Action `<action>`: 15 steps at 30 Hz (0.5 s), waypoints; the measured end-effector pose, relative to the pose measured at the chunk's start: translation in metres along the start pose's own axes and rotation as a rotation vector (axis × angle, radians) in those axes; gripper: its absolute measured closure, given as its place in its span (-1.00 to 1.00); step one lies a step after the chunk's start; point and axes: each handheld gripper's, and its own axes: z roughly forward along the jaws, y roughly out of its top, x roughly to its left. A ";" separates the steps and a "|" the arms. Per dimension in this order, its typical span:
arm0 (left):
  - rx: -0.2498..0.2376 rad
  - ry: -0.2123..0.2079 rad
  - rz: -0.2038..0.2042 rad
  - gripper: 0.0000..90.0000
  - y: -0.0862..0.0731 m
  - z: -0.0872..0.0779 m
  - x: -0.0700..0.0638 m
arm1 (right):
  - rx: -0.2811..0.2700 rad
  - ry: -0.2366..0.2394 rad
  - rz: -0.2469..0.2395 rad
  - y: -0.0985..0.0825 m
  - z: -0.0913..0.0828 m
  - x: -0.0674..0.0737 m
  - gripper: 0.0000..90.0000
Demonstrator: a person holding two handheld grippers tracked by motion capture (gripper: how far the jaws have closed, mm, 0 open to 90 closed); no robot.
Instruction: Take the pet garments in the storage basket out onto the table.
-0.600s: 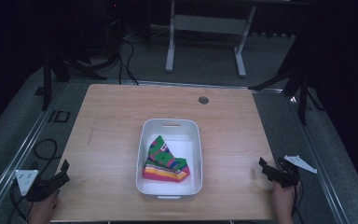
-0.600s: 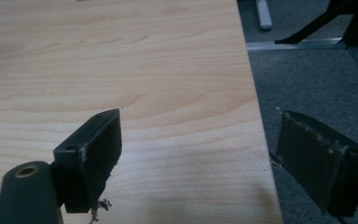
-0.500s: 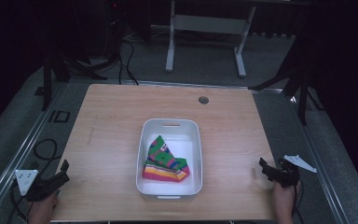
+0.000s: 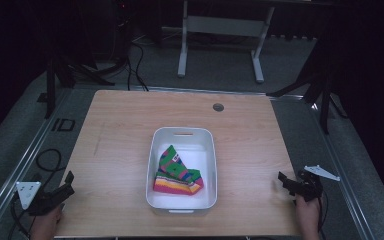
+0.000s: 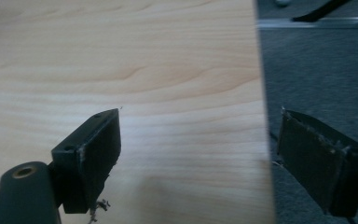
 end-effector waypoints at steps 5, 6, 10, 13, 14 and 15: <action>-0.003 -0.004 -0.006 -0.98 0.000 0.000 0.000 | 0.064 0.112 -0.071 0.001 0.004 0.003 -0.69; -0.003 -0.006 -0.008 -0.98 0.000 0.000 0.001 | 0.078 0.138 -0.089 0.001 0.005 0.004 -0.69; -0.004 -0.007 -0.009 -0.98 0.000 0.000 0.001 | 0.126 0.242 -0.193 0.004 0.008 0.009 -0.69; -0.004 -0.007 -0.003 -0.98 0.000 0.000 0.000 | 0.143 0.300 -0.281 0.005 0.009 0.015 -0.69; -0.004 -0.007 -0.002 -0.98 0.000 0.000 0.000 | 0.149 0.323 -0.313 0.004 0.010 0.017 -0.69; -0.004 -0.007 -0.001 -0.98 0.000 0.000 0.000 | 0.155 0.338 -0.335 0.004 0.010 0.019 -0.69</action>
